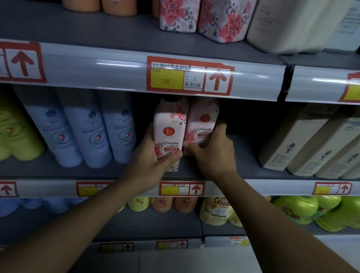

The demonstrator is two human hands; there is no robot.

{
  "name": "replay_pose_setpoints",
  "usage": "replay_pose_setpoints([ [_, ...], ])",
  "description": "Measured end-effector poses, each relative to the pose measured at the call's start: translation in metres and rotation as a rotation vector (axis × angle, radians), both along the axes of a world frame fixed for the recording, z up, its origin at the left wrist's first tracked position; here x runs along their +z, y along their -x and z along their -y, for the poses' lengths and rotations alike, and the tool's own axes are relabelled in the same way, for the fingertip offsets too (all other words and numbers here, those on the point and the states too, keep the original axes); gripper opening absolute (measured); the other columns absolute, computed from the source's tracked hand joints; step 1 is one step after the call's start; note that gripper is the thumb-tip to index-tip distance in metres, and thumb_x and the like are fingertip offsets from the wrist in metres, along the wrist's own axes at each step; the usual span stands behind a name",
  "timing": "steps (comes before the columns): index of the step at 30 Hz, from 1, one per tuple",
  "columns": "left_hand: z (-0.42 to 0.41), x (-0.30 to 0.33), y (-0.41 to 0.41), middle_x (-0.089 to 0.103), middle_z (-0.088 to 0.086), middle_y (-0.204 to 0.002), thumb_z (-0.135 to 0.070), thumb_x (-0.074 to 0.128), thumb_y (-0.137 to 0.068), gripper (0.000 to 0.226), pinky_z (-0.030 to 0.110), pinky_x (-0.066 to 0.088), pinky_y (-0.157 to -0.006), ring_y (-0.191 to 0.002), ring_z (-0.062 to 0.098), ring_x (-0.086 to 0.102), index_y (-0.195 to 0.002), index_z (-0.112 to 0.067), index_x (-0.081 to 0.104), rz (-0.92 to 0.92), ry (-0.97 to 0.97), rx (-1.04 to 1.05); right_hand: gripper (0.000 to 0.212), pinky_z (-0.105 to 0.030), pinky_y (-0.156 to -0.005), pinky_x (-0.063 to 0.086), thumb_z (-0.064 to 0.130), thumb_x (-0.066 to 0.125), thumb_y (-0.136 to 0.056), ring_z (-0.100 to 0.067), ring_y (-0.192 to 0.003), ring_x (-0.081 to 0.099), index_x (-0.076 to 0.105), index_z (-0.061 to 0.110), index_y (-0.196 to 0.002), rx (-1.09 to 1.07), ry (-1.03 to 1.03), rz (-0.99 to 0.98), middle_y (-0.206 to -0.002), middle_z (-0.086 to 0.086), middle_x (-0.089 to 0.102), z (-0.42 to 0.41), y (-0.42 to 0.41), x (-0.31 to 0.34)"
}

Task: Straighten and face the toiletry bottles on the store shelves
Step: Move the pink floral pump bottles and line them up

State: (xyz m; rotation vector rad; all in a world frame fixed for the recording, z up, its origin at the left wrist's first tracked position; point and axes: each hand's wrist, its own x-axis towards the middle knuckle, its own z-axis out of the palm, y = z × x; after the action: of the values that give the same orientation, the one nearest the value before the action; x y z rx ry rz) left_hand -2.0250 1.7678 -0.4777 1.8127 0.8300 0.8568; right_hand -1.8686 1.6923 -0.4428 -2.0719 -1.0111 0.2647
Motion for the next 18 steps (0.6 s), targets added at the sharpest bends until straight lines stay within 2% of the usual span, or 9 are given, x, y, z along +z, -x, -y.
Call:
replay_pose_setpoints([
  [3,0.001,-0.001,-0.001,0.069,-0.009,-0.123,-0.019,0.078,-0.091,0.066,0.011,0.053,-0.080,-0.106,-0.006,0.067,-0.148,-0.020,0.044,0.010,0.004,0.009,0.066,-0.050,-0.090,0.059,0.044,0.090,-0.074,-0.029,-0.110,0.069,0.043,0.022,-0.115,0.025,0.003,-0.013,-0.118,-0.004,0.071,-0.005,0.001,-0.001],
  [7,0.001,-0.001,-0.001,0.069,-0.009,-0.125,-0.021,0.078,-0.091,0.067,0.011,0.052,-0.083,-0.110,-0.002,0.066,-0.149,-0.021,0.044,0.030,-0.004,0.020,0.066,-0.052,-0.091,0.059,0.045,0.088,-0.075,-0.027,-0.110,0.070,0.044,0.023,-0.119,0.049,0.005,-0.019,-0.120,-0.002,0.071,-0.009,0.001,-0.002],
  [10,0.002,0.000,0.000,0.068,-0.011,-0.125,-0.019,0.077,-0.092,0.064,0.006,0.049,-0.082,-0.111,-0.008,0.064,-0.147,-0.020,0.045,0.038,-0.011,0.032,0.061,-0.052,-0.091,0.059,0.043,0.085,-0.080,-0.029,-0.110,0.069,0.043,0.022,-0.120,0.081,0.020,0.002,-0.121,-0.005,0.070,-0.013,0.001,-0.003],
  [14,0.004,0.002,0.002,0.063,-0.022,-0.122,-0.019,0.075,-0.093,0.062,0.002,0.046,-0.082,-0.107,-0.018,0.060,-0.147,-0.021,0.045,0.030,-0.024,0.033,0.055,-0.052,-0.093,0.058,0.036,0.077,-0.085,-0.030,-0.114,0.066,0.042,0.020,-0.124,0.144,0.056,0.044,-0.126,-0.008,0.064,-0.016,0.002,-0.004],
  [18,0.003,0.003,0.002,0.062,-0.022,-0.122,-0.017,0.072,-0.095,0.063,0.000,0.045,-0.080,-0.105,-0.022,0.058,-0.150,-0.021,0.042,0.012,-0.011,0.025,0.052,-0.053,-0.097,0.056,0.029,0.077,-0.089,-0.032,-0.120,0.063,0.043,0.017,-0.127,0.142,0.050,0.059,-0.131,-0.010,0.061,-0.016,0.001,-0.006],
])
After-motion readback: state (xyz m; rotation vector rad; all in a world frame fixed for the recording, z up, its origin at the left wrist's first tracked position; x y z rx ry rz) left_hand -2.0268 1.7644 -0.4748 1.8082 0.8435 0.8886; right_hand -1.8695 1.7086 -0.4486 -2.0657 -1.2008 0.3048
